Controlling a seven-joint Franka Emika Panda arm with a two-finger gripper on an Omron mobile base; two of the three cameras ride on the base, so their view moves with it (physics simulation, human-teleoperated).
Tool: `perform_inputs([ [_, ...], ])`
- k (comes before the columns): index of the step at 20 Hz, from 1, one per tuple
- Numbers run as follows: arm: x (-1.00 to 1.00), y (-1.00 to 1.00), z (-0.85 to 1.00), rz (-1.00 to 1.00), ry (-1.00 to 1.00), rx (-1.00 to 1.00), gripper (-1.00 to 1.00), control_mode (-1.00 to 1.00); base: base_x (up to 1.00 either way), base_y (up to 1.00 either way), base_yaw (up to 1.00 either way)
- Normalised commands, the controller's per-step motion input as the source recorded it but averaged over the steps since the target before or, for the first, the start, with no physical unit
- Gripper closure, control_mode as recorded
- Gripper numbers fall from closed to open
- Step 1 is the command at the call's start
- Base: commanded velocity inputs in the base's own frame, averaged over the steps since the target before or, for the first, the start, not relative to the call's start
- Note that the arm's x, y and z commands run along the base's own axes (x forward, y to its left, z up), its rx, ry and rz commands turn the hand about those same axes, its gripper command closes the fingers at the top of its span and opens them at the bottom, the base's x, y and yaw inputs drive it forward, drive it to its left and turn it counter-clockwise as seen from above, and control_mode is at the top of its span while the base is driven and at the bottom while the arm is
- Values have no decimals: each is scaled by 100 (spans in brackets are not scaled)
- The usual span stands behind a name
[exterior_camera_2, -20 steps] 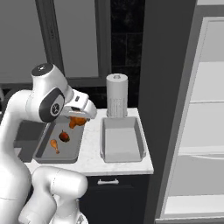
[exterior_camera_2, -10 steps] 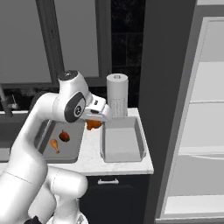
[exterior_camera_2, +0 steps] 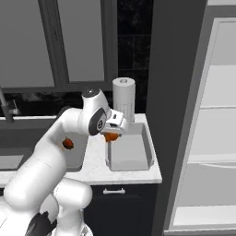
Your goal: Place one bell pepper and one chicken drumstick in each tupperware on the nearby counter, to pack two identical lunches.
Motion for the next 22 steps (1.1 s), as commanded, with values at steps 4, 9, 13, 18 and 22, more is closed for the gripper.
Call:
perform_inputs([
  [4, 76, 1, -41, 0, 3, -3, 100, -100, 0, 0, 0],
  [9, 54, -1, -35, 0, 2, 0, 100, -100, 0, 0, 0],
  [13, 25, -7, -42, 0, 1, 0, 100, -100, 0, 0, 0],
  [18, 26, -2, -40, 0, 3, 0, 100, -100, 0, 0, 0],
  [22, 33, -8, -29, 0, 6, 0, 100, -100, 0, 0, 0],
])
